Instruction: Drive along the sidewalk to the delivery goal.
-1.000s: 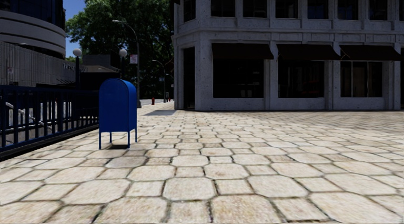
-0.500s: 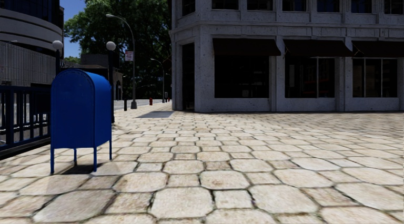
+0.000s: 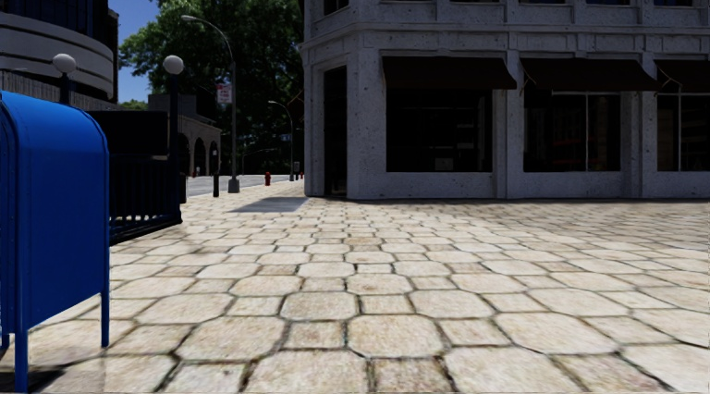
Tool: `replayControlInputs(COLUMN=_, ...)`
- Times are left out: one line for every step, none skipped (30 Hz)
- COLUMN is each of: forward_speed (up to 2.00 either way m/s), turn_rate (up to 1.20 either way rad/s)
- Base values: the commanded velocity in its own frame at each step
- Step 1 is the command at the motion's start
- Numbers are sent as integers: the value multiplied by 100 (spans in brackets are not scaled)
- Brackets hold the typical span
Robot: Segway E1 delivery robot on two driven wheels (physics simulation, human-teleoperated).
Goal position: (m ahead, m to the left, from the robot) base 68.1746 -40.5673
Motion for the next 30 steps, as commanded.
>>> replayControlInputs(forward_speed=200, turn_rate=35)
replayControlInputs(forward_speed=200, turn_rate=35)
replayControlInputs(forward_speed=200, turn_rate=35)
replayControlInputs(forward_speed=200, turn_rate=35)
replayControlInputs(forward_speed=200, turn_rate=35)
replayControlInputs(forward_speed=200, turn_rate=35)
replayControlInputs(forward_speed=200, turn_rate=35)
replayControlInputs(forward_speed=200, turn_rate=35)
replayControlInputs(forward_speed=200, turn_rate=35)
replayControlInputs(forward_speed=200, turn_rate=36)
replayControlInputs(forward_speed=200, turn_rate=36)
replayControlInputs(forward_speed=200, turn_rate=36)
replayControlInputs(forward_speed=200, turn_rate=36)
replayControlInputs(forward_speed=200, turn_rate=32)
replayControlInputs(forward_speed=200, turn_rate=22)
replayControlInputs(forward_speed=200, turn_rate=14)
replayControlInputs(forward_speed=200, turn_rate=14)
replayControlInputs(forward_speed=200, turn_rate=12)
replayControlInputs(forward_speed=200, turn_rate=11)
replayControlInputs(forward_speed=200, turn_rate=11)
replayControlInputs(forward_speed=200, turn_rate=11)
replayControlInputs(forward_speed=200, turn_rate=10)
replayControlInputs(forward_speed=200, turn_rate=10)
replayControlInputs(forward_speed=200, turn_rate=10)
replayControlInputs(forward_speed=200, turn_rate=10)
replayControlInputs(forward_speed=200, turn_rate=10)
replayControlInputs(forward_speed=200, turn_rate=10)
replayControlInputs(forward_speed=200, turn_rate=10)
replayControlInputs(forward_speed=200, turn_rate=10)
replayControlInputs(forward_speed=200, turn_rate=10)
